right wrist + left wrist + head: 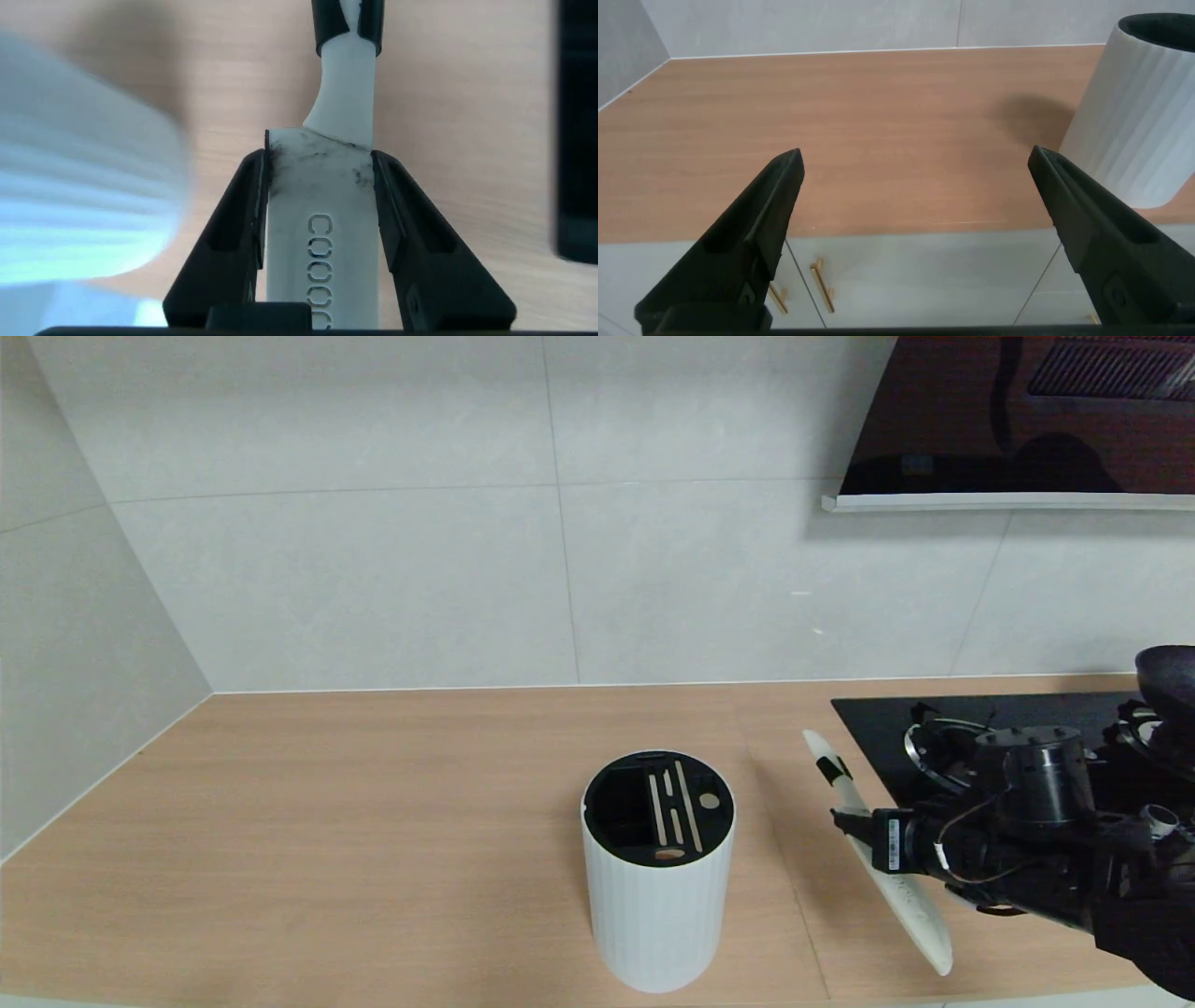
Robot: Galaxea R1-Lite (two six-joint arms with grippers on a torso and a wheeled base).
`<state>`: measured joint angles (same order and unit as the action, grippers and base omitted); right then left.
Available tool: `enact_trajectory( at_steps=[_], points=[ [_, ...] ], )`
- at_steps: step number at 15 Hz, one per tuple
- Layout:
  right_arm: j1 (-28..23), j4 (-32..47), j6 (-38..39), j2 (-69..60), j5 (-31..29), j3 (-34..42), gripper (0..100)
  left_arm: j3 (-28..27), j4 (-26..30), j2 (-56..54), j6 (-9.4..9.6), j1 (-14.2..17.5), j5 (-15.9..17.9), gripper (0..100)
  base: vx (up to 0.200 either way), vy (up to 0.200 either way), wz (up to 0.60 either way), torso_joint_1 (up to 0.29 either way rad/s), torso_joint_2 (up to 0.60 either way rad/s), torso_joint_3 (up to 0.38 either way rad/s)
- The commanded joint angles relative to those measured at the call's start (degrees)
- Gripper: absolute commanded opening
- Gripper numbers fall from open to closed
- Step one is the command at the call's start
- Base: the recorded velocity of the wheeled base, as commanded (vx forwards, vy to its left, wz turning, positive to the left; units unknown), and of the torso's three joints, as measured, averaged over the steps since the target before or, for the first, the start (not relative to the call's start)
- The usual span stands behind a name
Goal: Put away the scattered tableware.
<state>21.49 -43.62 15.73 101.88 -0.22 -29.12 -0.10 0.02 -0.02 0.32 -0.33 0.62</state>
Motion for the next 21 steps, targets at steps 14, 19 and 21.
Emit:
enact_trajectory(
  at_steps=[14, 19, 21],
  points=[
    [4.2, 29.9, -1.7, -4.8, 2.1, -35.7, 0, -36.5, 7.5, 49.9, 3.81, -5.4, 27.3, 100, 0.000, 0.000, 0.00, 0.000, 0.00, 0.000],
    [13.9, 29.6, -1.2, -6.0, -5.4, -32.4, 0, -38.3, -7.1, 65.7, -5.33, -13.1, 29.3, 100, 0.000, 0.000, 0.00, 0.000, 0.00, 0.000],
    [17.4, 29.6, -1.1, -6.0, -7.8, -31.8, 0, -39.1, -16.8, 67.8, -21.06, -18.9, 29.3, 100, 0.000, 0.000, 0.00, 0.000, 0.00, 0.000]
  ],
)
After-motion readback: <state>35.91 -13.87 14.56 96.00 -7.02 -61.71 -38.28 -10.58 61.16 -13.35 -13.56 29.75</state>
